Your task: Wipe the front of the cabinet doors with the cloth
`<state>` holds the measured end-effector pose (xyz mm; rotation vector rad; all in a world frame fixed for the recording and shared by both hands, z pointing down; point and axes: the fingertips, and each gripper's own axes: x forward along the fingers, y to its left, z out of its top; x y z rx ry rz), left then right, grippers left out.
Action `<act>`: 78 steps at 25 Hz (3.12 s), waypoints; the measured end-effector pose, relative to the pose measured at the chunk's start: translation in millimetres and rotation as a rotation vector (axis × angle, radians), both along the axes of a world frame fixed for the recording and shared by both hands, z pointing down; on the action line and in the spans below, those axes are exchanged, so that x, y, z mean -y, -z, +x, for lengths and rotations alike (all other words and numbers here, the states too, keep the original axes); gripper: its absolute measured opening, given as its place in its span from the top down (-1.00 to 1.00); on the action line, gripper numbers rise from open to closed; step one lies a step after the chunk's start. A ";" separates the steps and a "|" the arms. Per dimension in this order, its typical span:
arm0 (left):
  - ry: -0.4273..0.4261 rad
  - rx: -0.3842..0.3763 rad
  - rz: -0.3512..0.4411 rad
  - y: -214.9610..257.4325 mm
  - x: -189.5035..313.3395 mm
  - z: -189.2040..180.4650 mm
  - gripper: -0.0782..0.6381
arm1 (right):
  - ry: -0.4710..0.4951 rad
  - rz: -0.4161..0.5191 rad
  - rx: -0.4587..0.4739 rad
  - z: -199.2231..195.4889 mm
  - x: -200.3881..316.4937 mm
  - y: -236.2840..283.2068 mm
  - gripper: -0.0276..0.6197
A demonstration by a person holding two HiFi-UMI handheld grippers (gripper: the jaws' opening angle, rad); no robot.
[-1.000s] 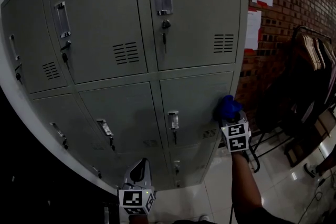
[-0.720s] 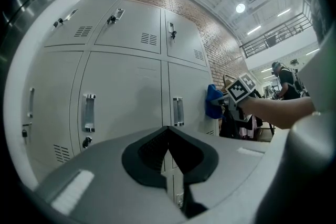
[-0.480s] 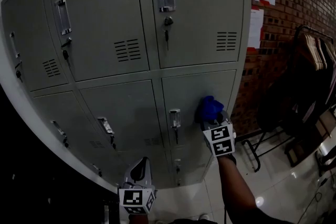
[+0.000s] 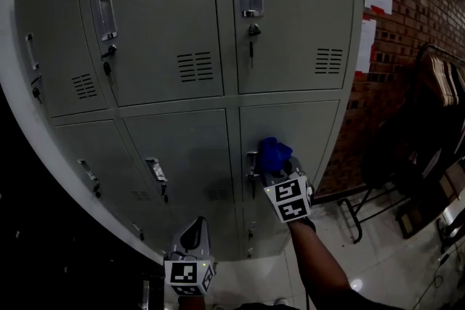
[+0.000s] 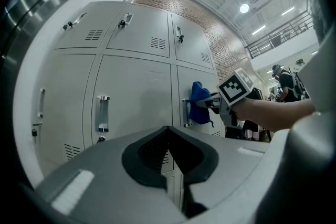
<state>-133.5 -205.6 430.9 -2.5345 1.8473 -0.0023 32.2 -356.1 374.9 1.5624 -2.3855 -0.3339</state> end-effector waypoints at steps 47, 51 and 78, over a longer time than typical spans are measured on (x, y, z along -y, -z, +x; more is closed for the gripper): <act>0.016 0.003 -0.018 -6.0 14.5 -6.3 0.73 | -0.088 -0.088 -0.080 32.7 3.5 -62.9 0.66; 0.033 -0.004 -0.012 1.0 8.1 -12.2 0.73 | -0.003 -0.105 0.004 -1.9 1.2 -57.6 0.66; 0.032 -0.005 -0.029 -8.2 0.5 -8.5 0.73 | -0.287 -0.144 -0.076 151.9 -11.4 -111.0 0.66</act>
